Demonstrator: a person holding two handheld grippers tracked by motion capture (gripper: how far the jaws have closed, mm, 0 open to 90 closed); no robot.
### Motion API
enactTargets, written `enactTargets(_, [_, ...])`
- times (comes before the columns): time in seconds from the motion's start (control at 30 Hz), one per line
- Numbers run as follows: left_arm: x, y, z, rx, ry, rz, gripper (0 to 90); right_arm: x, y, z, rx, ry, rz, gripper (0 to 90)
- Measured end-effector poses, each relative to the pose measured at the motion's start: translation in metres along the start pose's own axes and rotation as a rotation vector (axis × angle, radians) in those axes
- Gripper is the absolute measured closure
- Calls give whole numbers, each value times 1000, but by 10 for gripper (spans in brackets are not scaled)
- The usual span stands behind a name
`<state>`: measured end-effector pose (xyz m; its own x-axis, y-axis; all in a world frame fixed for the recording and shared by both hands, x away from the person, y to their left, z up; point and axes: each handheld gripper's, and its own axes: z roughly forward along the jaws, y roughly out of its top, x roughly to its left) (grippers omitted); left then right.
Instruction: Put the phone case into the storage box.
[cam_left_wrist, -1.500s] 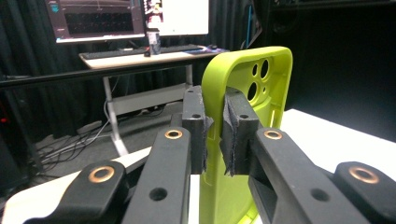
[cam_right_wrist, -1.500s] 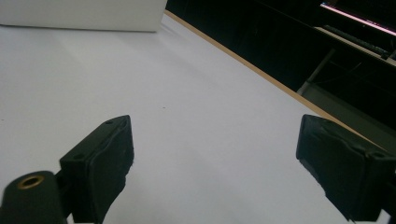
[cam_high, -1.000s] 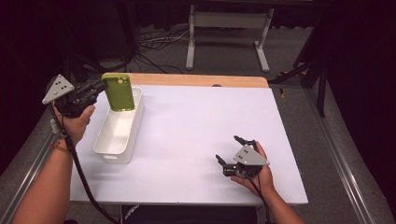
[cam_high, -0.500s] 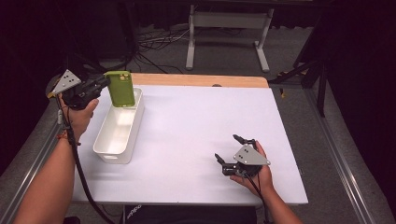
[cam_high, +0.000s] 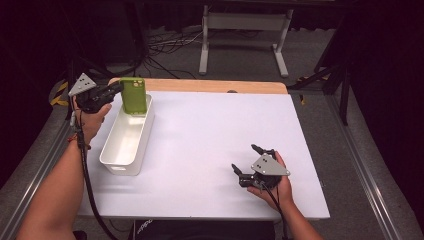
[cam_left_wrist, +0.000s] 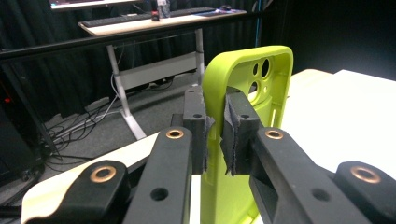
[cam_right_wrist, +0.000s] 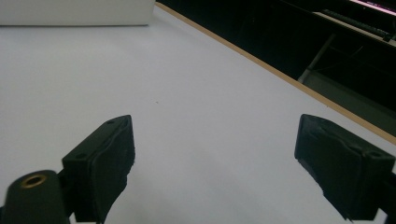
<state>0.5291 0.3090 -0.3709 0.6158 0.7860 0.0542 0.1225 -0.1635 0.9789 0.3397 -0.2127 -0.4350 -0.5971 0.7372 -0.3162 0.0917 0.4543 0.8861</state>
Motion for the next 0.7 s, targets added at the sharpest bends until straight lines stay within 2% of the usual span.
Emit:
enactTargets(0.33, [4,-10,12,9,-7,19,812,0,-3,0,25,-10,8,134])
enactTargets(0.43, [5,-15,16,16,-24,4,812,0,-4,0,35,-4,11,136])
enactTargets(0.47, [5,-17,17,23,-15,9,813,0,-5,0,40,0,10,137])
enactTargets(0.57, [8,-24,20,15,-14,-21,812,1,-7,1,56,7,5,139])
enactTargets(0.7, [7,-31,22,17,-10,-25,811,2,-8,3,73,16,1,140])
